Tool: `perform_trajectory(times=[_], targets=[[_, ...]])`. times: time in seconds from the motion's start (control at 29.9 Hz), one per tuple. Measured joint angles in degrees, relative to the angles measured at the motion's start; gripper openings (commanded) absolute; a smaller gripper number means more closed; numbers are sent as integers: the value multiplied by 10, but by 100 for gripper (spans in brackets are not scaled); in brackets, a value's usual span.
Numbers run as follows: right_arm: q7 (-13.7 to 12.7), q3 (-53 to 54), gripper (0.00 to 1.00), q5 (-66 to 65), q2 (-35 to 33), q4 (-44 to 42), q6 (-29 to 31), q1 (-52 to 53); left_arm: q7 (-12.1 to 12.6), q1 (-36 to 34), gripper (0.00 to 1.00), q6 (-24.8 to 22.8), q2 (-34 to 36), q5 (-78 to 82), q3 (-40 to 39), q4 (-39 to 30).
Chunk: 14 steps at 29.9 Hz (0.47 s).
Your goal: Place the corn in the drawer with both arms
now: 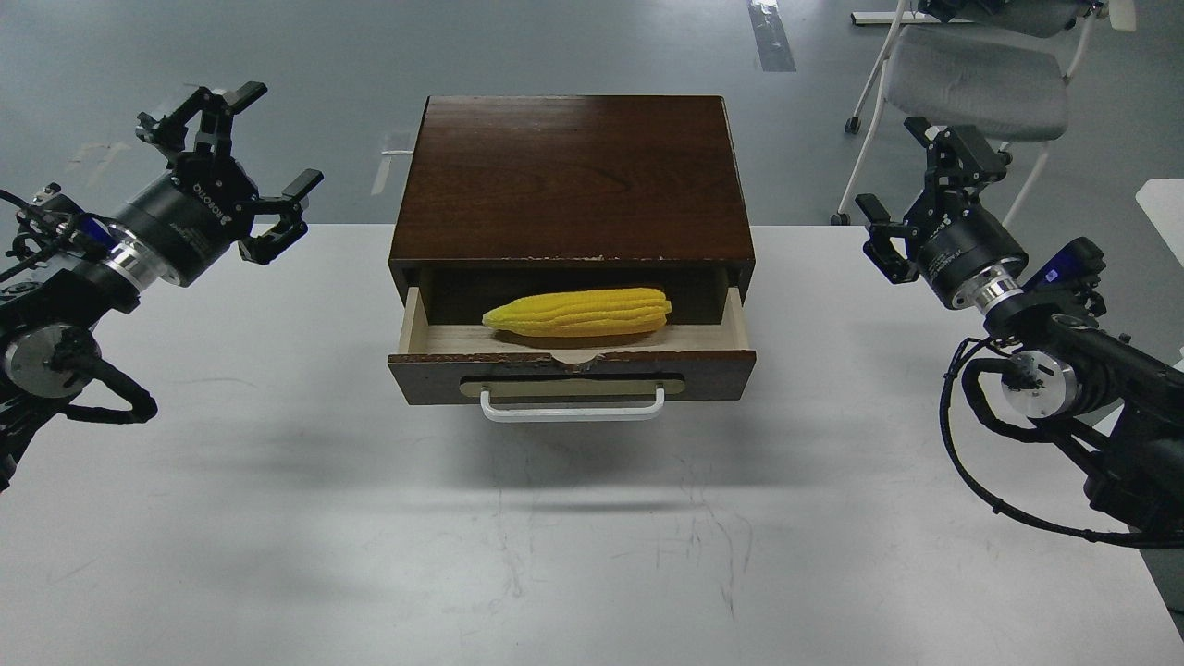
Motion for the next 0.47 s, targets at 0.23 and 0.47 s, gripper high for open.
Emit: perform_trajectory(times=[0.23,0.47], targets=[[0,15,100,7,35,-20,-1,-8,0,18,98,0,-4,3,-11,2],[0,13,100,6,49,-21,-1,-8,0,30,98,0,-11,15,-23,2]])
